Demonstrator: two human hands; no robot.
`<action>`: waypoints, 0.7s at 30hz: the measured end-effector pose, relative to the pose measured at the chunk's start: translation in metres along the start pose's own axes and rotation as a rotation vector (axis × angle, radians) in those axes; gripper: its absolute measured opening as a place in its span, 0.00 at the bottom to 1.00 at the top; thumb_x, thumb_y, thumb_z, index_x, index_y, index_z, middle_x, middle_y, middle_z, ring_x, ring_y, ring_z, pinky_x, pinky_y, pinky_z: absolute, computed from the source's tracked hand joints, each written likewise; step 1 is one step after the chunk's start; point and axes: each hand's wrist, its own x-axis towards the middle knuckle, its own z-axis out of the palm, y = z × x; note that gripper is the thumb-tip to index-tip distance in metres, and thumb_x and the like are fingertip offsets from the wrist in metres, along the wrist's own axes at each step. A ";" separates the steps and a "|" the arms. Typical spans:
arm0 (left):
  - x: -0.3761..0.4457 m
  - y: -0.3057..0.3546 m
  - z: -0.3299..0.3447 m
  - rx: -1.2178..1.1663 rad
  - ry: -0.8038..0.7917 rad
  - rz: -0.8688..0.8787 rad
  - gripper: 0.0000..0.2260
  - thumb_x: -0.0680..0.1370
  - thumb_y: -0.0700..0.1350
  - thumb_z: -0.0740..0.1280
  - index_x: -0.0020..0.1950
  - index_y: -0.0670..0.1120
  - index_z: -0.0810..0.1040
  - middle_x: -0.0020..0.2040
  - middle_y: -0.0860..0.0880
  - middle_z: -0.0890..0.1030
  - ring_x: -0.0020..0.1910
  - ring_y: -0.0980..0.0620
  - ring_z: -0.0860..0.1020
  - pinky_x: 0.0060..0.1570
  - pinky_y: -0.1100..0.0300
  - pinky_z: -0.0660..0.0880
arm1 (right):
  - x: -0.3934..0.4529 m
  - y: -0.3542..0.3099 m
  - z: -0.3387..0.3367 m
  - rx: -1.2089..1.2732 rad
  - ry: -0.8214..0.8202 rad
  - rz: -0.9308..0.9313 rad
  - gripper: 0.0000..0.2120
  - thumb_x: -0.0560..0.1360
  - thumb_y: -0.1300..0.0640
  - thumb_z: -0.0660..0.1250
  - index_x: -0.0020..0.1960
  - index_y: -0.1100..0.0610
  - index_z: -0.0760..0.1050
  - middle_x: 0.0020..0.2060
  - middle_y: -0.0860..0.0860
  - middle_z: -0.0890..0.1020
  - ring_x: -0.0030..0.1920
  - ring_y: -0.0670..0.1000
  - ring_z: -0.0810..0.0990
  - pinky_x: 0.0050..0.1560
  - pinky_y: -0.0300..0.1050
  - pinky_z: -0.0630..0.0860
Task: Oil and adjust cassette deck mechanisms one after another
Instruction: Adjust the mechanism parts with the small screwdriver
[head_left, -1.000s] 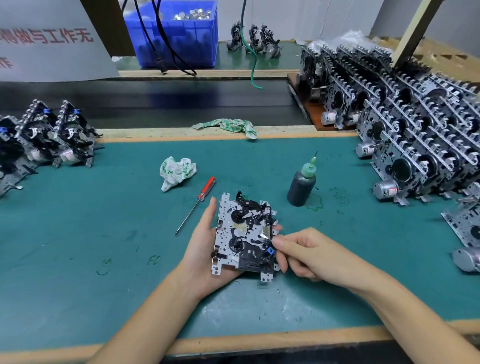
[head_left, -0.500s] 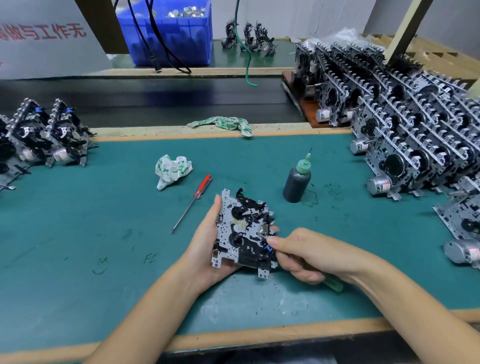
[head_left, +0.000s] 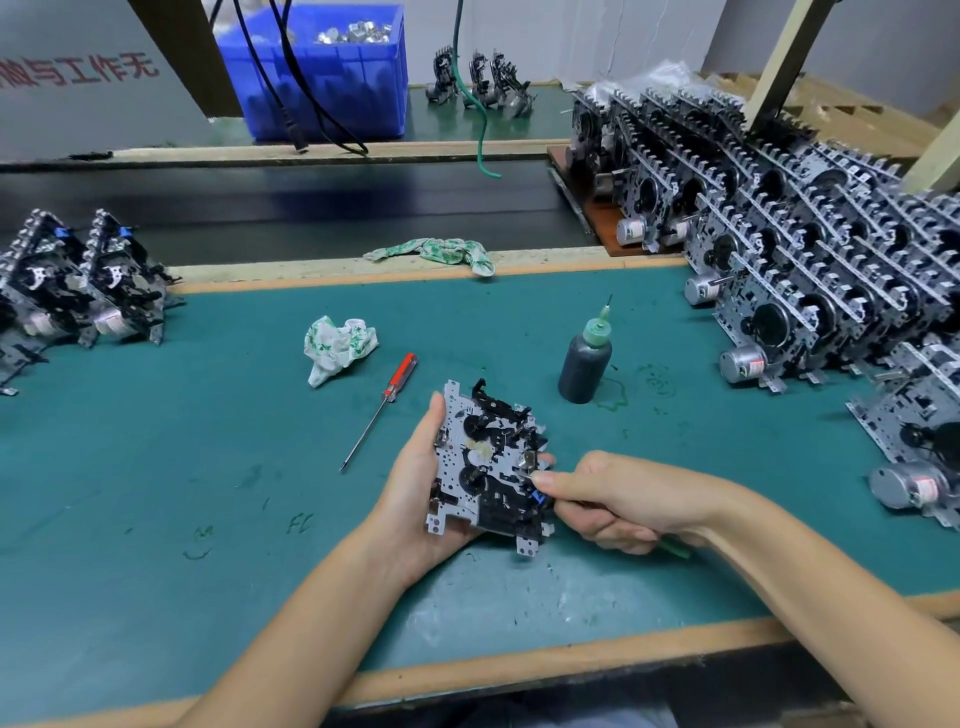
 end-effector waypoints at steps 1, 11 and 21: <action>0.000 0.000 0.000 0.006 -0.004 0.000 0.34 0.78 0.65 0.52 0.50 0.38 0.84 0.53 0.35 0.82 0.47 0.42 0.83 0.51 0.50 0.76 | 0.000 0.000 -0.001 -0.003 -0.004 -0.001 0.29 0.80 0.43 0.53 0.22 0.52 0.58 0.14 0.48 0.58 0.17 0.45 0.53 0.22 0.36 0.52; -0.009 0.002 -0.005 -0.140 -0.131 0.033 0.38 0.74 0.69 0.52 0.59 0.37 0.80 0.61 0.35 0.77 0.57 0.37 0.79 0.53 0.46 0.77 | 0.000 0.015 0.001 0.339 0.215 -0.186 0.24 0.79 0.44 0.56 0.28 0.56 0.64 0.15 0.49 0.59 0.16 0.46 0.52 0.21 0.32 0.53; -0.014 0.006 -0.010 -0.230 -0.245 -0.047 0.45 0.70 0.75 0.53 0.63 0.35 0.75 0.66 0.32 0.72 0.63 0.28 0.71 0.63 0.32 0.66 | -0.008 0.022 -0.007 -0.564 0.908 -0.202 0.12 0.79 0.48 0.60 0.39 0.47 0.77 0.30 0.48 0.78 0.33 0.48 0.76 0.38 0.43 0.71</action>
